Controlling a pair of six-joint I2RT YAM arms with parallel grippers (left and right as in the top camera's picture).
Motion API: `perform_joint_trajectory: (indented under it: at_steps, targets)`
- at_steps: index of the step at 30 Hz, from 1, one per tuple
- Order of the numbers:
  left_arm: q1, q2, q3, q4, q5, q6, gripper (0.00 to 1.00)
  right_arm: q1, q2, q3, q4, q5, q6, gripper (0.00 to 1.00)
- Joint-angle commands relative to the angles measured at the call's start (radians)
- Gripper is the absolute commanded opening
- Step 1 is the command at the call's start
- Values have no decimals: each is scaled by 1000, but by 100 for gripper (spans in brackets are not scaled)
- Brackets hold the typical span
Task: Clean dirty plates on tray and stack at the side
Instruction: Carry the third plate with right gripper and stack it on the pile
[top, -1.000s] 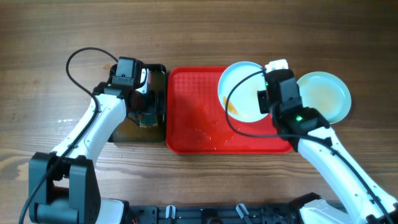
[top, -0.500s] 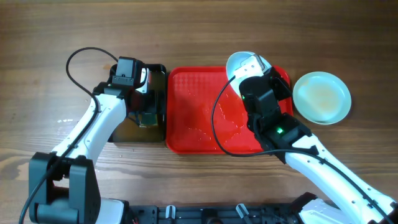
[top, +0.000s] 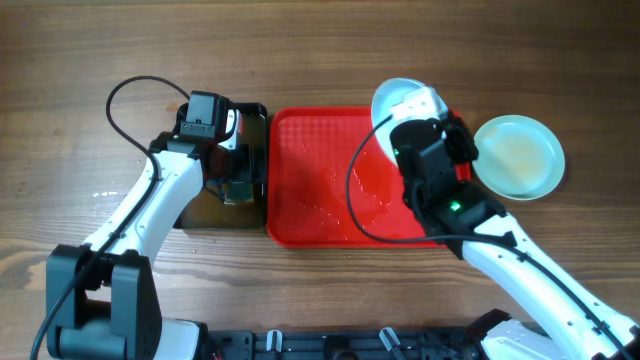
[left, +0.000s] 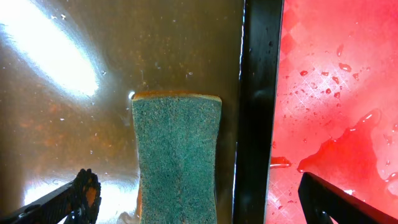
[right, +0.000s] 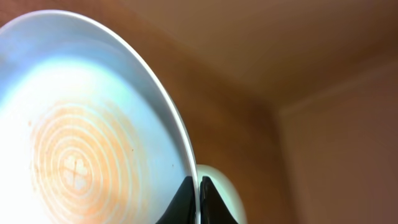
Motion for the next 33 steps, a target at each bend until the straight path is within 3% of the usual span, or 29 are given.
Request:
perform_joint_trajectory:
  at_steps: [1,7,12,17,24,25,29,33]
  targets:
    - [3,-14,18,3,5,-2,100,-93,-12,13,-96,-203,491,4]
    - [3,-14,18,3,5,-2,100,-368,-12,13,-211,-496,777,4]
    - [3,-14,18,3,5,-2,100,-605,-12,13,-224,-692,780,4]
    - [3,-14,18,3,5,-3,100,-859,11,13,-272,-732,811,4]
    - [3,-14,18,3,5,-2,100,-1012,135,13,-277,-759,796,5]
    - [3,-14,18,3,5,-2,100,-1012,151,13,-275,-763,779,8]
    - [3,-14,18,3,5,-2,100,-1012,166,13,-269,-782,770,37]
    - [3,-14,18,3,5,-5,100,-1006,166,13,-228,-1096,566,65]
